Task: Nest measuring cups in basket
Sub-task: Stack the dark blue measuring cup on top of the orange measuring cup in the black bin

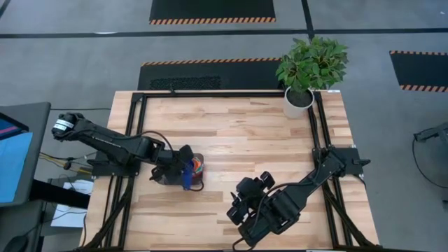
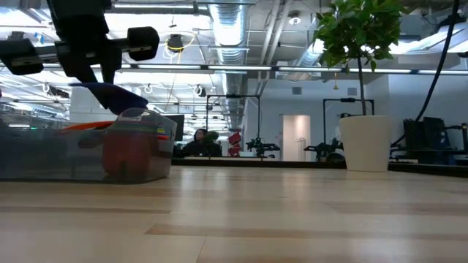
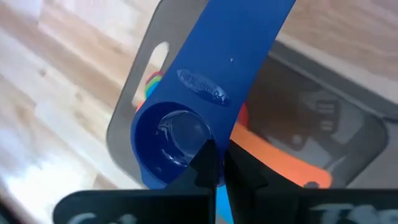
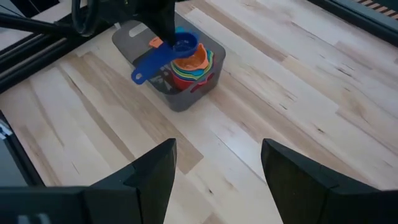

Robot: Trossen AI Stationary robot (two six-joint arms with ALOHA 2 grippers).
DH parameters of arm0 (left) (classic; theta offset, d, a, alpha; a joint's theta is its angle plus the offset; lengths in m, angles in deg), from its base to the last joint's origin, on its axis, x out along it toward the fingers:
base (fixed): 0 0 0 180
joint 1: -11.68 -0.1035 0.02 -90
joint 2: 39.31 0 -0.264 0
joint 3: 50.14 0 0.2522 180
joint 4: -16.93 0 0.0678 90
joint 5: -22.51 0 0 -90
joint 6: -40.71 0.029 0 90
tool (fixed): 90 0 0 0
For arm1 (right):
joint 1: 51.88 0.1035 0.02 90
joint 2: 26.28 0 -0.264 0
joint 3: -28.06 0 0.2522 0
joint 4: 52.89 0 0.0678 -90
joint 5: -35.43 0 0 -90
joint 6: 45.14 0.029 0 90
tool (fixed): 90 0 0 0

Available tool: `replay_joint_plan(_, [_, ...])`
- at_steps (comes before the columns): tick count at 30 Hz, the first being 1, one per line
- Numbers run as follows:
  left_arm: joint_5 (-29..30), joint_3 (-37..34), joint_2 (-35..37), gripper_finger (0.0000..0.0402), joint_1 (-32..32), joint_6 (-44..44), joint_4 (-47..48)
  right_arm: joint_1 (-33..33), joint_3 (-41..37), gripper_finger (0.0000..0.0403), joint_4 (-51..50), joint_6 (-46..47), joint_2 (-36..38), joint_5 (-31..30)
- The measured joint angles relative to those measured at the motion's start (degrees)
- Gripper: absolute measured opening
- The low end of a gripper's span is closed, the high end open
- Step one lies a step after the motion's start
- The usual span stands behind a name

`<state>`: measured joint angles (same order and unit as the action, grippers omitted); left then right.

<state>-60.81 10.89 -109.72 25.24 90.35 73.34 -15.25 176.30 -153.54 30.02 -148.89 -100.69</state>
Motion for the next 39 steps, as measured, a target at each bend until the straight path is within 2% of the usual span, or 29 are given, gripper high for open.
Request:
replay_joint_plan(3, [-2.4, 0.0, 0.0, 0.0, -0.3, 1.3, 0.0, 0.0, 0.0, 0.0258, 0.5, 0.0, 0.0, 0.0])
replay_joint_plan(9, [-2.4, -0.1, -2.4, 0.0, -0.3, 4.5, 0.0, 0.0, 0.0, 0.0258, 0.9, 0.0, 0.0, 0.0])
replay_joint_plan(12, [-0.2, -0.1, -5.3, 0.0003, -0.4, 4.9, -0.2, 0.0, 0.0, 0.0258, 1.5, 0.0, 0.0, 0.0])
replay_joint_plan(16, [6.4, 0.8, -7.8, 0.0014, -0.5, 3.9, -0.1, 0.0, 0.0, 0.0258, 3.3, -0.1, 0.1, -0.1])
replay_joint_plan(23, [4.1, 4.3, -7.6, 0.0003, -2.0, 2.1, 0.3, 0.2, 0.0, 0.0258, 3.4, -0.2, 0.1, 0.0])
replay_joint_plan(27, [4.1, 5.9, -7.6, 0.0011, -2.5, 2.0, 0.0, 0.1, 0.0, 0.0258, 3.3, -0.3, 0.1, 0.0])
replay_joint_plan(32, [3.1, 6.1, -7.5, 0.0026, -2.4, 1.6, 0.8, 0.2, 0.0, 0.0258, 3.3, -0.6, 0.1, 0.0])
replay_joint_plan(39, [3.9, 6.1, -7.5, 0.0022, -2.4, 1.6, 0.4, 0.5, 0.0, 0.0258, 3.3, -0.6, 0.1, -0.1])
